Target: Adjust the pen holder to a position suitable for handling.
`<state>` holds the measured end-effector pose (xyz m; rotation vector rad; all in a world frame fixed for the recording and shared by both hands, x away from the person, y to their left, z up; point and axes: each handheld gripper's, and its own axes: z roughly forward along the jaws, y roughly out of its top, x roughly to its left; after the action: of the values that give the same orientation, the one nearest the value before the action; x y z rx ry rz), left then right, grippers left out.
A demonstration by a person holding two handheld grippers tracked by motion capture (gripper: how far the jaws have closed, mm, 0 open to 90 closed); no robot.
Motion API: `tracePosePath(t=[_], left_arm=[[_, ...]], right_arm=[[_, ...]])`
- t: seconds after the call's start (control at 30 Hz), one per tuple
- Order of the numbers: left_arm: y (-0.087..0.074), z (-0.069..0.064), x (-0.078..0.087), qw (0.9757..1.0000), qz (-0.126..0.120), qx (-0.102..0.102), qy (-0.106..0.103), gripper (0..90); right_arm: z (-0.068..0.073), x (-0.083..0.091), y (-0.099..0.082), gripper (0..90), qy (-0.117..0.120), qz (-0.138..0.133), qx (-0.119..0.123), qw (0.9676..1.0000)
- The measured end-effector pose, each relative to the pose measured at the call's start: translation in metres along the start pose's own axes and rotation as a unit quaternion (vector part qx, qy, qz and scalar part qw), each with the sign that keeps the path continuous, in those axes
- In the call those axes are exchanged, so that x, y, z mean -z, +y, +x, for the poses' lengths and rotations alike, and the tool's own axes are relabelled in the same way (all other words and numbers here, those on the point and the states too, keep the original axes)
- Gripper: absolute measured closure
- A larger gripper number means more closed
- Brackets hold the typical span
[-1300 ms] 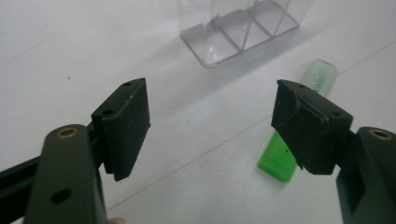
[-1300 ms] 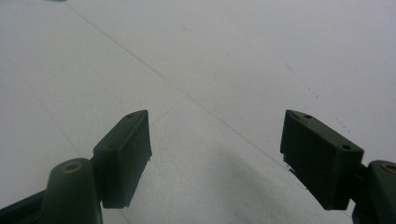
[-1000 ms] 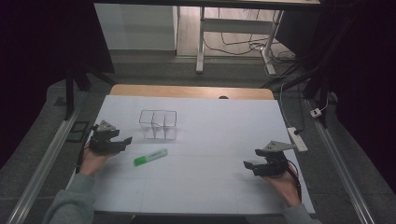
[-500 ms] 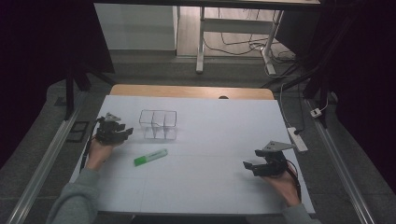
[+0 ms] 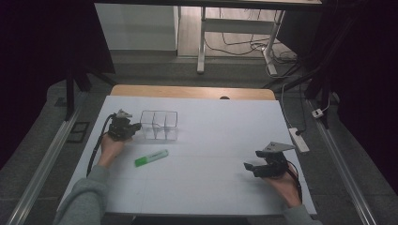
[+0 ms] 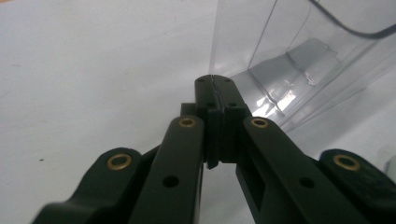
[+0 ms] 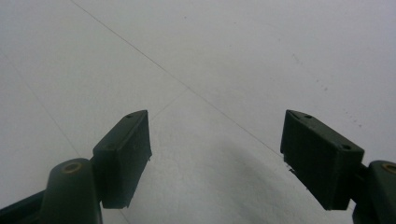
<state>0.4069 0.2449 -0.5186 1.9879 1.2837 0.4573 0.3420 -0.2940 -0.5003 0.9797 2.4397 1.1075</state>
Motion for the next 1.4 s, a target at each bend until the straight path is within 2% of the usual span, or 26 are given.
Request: tracePosePath(t=[0.33,0.73,1.1,1.4], left_arm=[[-0.001,0.001,-0.003,0.9999,-0.001,0.003,-0.016,89.3],[-0.001,-0.001,-0.005,0.9997,0.002,0.006,-0.022,89.4],[0.002,-0.008,-0.008,0.9996,0.002,-0.002,-0.028,89.4],[0.010,-0.023,-0.014,0.9991,0.005,-0.016,-0.039,89.3]], right_arm=[[0.001,-0.003,0.000,24.2,0.000,0.007,0.005,1.0000],[0.001,-0.004,0.000,24.5,0.001,0.010,0.004,0.9999],[0.002,-0.005,0.000,24.8,0.004,0.010,0.005,0.9999],[0.003,-0.006,0.000,24.9,0.006,0.014,0.005,0.9999]])
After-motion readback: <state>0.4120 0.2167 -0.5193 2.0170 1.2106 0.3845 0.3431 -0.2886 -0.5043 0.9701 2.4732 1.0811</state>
